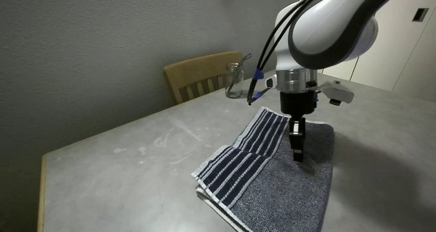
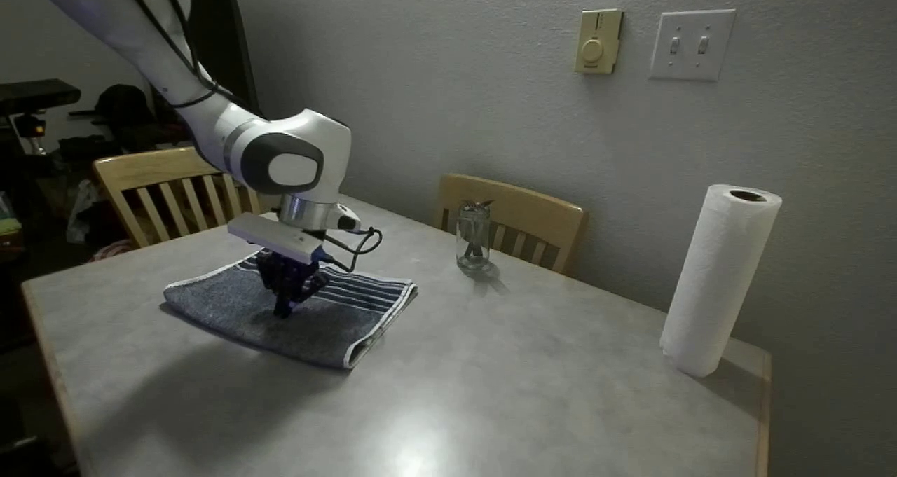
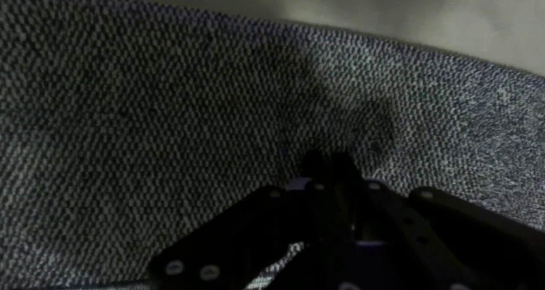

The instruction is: Unfold the towel then fold it again

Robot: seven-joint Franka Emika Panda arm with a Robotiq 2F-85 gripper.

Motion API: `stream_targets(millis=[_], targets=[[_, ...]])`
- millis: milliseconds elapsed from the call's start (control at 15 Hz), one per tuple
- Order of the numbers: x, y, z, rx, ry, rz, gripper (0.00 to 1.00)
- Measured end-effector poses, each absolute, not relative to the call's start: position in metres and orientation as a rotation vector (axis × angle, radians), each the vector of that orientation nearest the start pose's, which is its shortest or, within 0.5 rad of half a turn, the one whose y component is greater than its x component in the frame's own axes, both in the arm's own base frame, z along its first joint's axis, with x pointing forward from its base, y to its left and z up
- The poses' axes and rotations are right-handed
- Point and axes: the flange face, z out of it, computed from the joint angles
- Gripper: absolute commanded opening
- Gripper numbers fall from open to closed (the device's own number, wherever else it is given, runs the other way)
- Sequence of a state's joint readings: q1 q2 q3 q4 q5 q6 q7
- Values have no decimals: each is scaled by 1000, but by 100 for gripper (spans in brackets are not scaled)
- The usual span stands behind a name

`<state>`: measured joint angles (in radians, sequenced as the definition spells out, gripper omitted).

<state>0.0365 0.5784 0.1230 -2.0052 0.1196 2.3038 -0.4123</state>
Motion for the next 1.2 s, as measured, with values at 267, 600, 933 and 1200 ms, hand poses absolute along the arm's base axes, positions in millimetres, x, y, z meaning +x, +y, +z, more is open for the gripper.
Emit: stream_targets(millis=[267,600,933,1200], targets=[[567,82,146,-2959,-562,389,0],[566,46,148,-3069,-166,306,0],[550,14,149,-3030,267,200,0],[536,1,149,-2939,565,116,0]])
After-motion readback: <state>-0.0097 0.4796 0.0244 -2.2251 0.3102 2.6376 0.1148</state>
